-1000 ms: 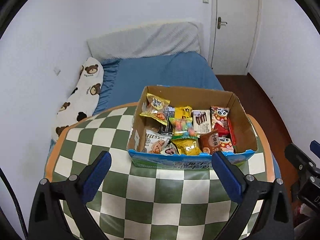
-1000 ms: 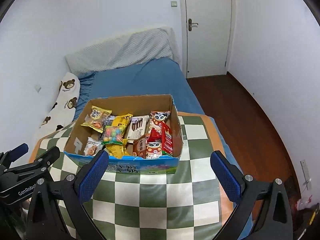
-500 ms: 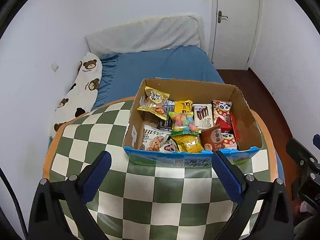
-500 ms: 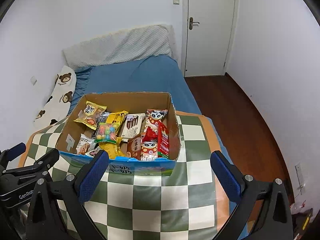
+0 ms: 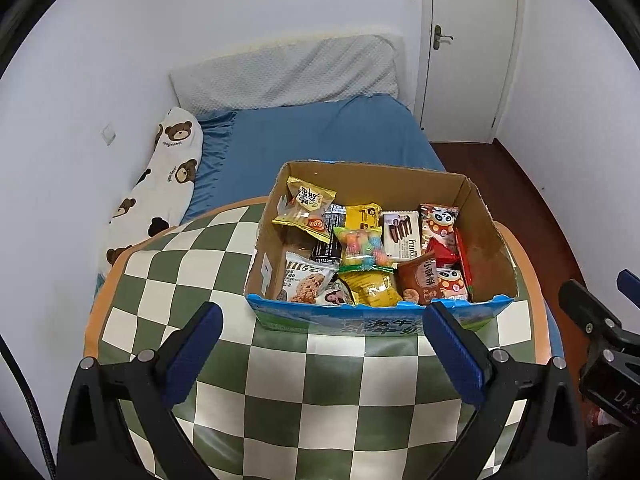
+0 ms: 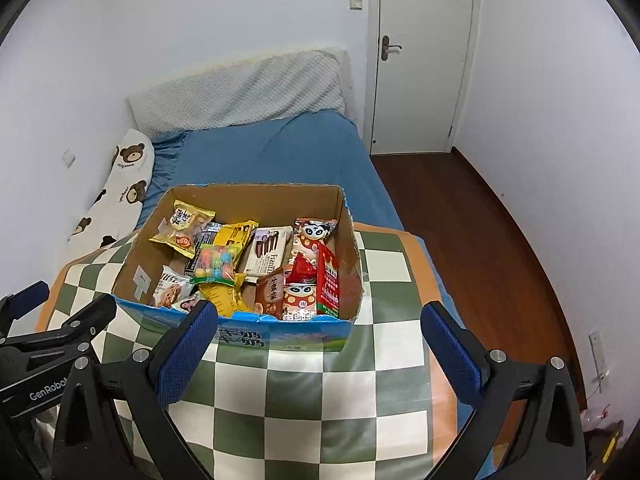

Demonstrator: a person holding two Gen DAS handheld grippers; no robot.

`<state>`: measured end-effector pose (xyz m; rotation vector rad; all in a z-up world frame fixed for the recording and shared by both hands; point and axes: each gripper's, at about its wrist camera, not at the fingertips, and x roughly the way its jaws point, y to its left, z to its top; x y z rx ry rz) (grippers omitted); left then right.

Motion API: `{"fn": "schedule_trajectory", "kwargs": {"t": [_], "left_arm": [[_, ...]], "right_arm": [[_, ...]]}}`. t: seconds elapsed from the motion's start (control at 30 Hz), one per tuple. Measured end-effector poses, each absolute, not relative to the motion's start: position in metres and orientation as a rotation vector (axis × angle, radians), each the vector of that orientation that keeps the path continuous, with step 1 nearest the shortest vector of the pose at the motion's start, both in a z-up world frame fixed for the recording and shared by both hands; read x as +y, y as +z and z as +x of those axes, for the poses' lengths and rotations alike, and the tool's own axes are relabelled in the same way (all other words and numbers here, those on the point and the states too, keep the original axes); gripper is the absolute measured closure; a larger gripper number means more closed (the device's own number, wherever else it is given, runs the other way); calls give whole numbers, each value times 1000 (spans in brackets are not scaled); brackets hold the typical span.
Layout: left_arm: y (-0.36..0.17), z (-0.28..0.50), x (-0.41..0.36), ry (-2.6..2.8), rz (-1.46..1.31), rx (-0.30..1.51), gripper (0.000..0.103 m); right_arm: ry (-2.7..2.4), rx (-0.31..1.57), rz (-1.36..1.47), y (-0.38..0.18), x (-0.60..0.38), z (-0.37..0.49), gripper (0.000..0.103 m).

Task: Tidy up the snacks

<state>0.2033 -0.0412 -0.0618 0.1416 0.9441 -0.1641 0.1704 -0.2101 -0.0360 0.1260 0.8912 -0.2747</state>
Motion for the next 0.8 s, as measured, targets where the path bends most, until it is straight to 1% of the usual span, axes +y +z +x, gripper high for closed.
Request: {"fn": "schedule_trajectory", "kwargs": {"t": [0.8], "left_arm": [[-54, 199, -43, -166, 131, 931, 0]], "right_arm": [[-262, 891, 110, -32, -209, 172, 0]]}}
